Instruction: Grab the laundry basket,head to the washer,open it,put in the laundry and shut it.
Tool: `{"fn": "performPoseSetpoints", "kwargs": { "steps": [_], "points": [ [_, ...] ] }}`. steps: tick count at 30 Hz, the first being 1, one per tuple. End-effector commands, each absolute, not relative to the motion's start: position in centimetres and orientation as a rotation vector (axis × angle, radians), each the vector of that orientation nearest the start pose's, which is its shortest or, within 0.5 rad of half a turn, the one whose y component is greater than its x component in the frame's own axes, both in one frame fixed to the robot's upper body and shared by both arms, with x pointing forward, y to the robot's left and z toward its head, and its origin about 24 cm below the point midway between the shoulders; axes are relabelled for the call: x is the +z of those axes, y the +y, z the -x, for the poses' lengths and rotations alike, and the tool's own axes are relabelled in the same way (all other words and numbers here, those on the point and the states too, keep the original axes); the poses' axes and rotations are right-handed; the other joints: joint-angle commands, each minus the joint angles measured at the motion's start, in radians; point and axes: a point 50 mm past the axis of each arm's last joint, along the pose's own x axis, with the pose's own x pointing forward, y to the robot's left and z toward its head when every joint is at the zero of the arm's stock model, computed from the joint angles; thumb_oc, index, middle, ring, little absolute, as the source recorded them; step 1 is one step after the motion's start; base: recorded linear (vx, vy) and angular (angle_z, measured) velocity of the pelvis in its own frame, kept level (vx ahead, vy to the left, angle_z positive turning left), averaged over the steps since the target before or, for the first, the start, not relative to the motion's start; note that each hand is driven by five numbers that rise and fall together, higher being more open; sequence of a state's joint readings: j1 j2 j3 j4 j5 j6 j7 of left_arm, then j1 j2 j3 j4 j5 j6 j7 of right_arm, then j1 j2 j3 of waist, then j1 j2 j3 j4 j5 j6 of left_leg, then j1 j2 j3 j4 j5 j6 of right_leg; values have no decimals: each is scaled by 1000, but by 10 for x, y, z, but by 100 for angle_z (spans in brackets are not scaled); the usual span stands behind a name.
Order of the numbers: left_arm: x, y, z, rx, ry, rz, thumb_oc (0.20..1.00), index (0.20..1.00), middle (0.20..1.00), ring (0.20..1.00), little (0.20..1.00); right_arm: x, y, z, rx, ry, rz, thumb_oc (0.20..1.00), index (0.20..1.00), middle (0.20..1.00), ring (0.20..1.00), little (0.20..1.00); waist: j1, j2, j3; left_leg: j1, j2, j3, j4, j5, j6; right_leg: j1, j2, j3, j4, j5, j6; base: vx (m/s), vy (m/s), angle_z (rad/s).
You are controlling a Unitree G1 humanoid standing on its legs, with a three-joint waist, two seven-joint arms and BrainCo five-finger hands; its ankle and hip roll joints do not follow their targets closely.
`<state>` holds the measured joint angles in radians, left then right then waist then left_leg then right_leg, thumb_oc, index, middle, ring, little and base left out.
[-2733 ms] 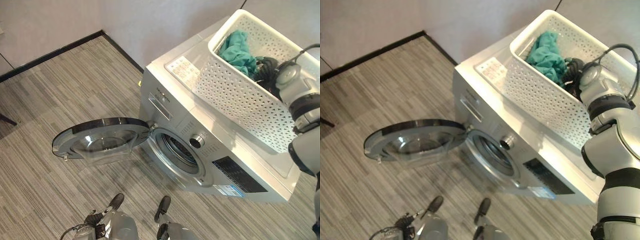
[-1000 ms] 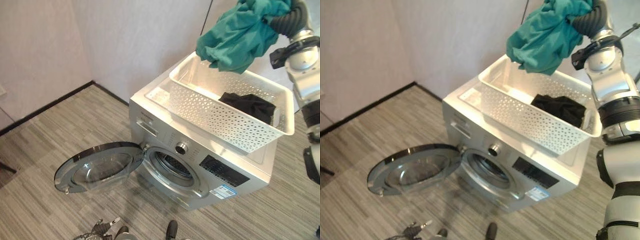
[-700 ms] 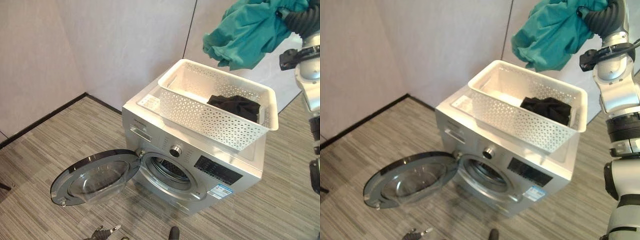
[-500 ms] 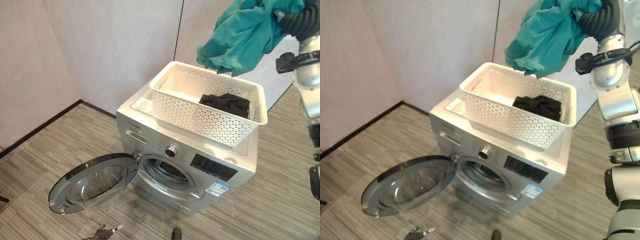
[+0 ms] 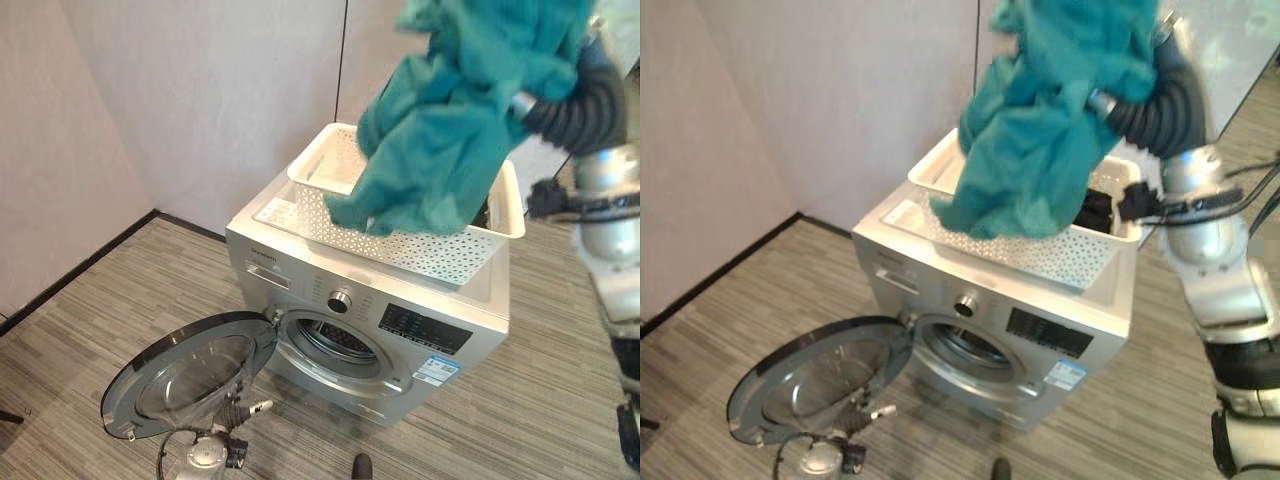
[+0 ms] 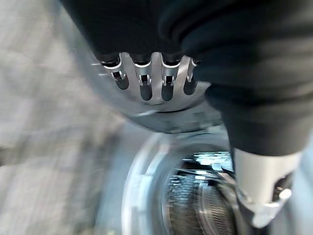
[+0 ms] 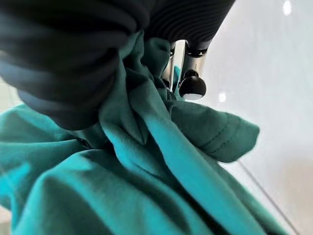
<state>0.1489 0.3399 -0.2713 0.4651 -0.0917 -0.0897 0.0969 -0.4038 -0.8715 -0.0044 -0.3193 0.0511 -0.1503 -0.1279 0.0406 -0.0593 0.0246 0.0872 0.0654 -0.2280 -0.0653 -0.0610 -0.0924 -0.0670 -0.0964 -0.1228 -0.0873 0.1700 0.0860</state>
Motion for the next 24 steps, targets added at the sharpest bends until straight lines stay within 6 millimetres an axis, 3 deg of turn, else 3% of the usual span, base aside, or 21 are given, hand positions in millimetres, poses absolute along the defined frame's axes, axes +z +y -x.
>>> {"fn": "performPoseSetpoints", "kwargs": {
  "steps": [1,3,5,6,9,16,19,21,23,24],
  "points": [
    [-50,215,-197,-188,385,-476,1000,1000,1000,1000,1000,295,-208,-249,83,-981,700,200,200,200,200,200,8,-16,-4,-25,-42,49,-16,2,77,11,-93,13,101,-105,92,-23,-8,4],
    [-19,218,-199,-271,275,-514,1000,1000,1000,1000,1000,285,-208,-248,139,-929,690,200,200,200,200,200,10,-9,-3,-21,-38,49,-17,-2,76,15,-93,9,100,-109,94,0,0,0],
    [36,223,-195,-397,116,-546,1000,1000,1000,1000,1000,268,-206,-245,246,-835,681,200,200,200,200,200,13,5,1,-22,-36,50,-17,3,74,16,-96,5,100,-103,97,0,0,0],
    [36,224,-193,-397,120,-547,1000,1000,1000,1000,1000,268,-205,-245,247,-833,678,200,200,200,200,200,13,4,-1,-18,-33,51,-18,-2,73,20,-94,4,99,-107,97,0,0,0],
    [69,224,-189,-469,47,-496,1000,1000,1000,1000,1000,252,-202,-244,343,-743,673,200,200,200,200,200,16,9,2,-13,-29,52,-16,-2,70,24,-94,2,104,-110,100,-5,1,1],
    [78,216,-202,-524,3,-532,1000,1000,1000,1000,1000,248,-200,-237,410,-705,688,200,200,200,200,200,-3,6,28,-15,-53,53,50,-26,83,9,-112,24,176,-125,110,-49,87,-2],
    [75,214,-208,-499,-17,-557,1000,1000,1000,1000,1000,251,-194,-241,412,-719,717,200,200,200,200,200,-19,-2,61,-22,-107,108,80,-54,116,-56,-152,101,154,11,153,-195,177,-37],
    [74,219,-210,-456,-15,-545,1000,1000,1000,1000,1000,251,-188,-245,425,-722,695,200,200,200,200,200,-14,9,81,-46,-109,142,110,-66,134,-96,-147,120,158,26,153,-241,112,-91],
    [74,224,-211,-419,-15,-550,1000,1000,1000,1000,1000,251,-185,-247,432,-726,688,200,200,200,200,200,-7,17,90,-67,-106,165,129,-69,141,-104,-136,114,187,-1,139,-246,98,-81],
    [73,233,-212,-358,-3,-552,1000,1000,1000,1000,1000,250,-180,-249,458,-722,687,200,200,200,200,200,10,28,97,-93,-98,190,150,-62,155,-77,-114,75,282,-78,107,-237,70,-90]
  ]
}}
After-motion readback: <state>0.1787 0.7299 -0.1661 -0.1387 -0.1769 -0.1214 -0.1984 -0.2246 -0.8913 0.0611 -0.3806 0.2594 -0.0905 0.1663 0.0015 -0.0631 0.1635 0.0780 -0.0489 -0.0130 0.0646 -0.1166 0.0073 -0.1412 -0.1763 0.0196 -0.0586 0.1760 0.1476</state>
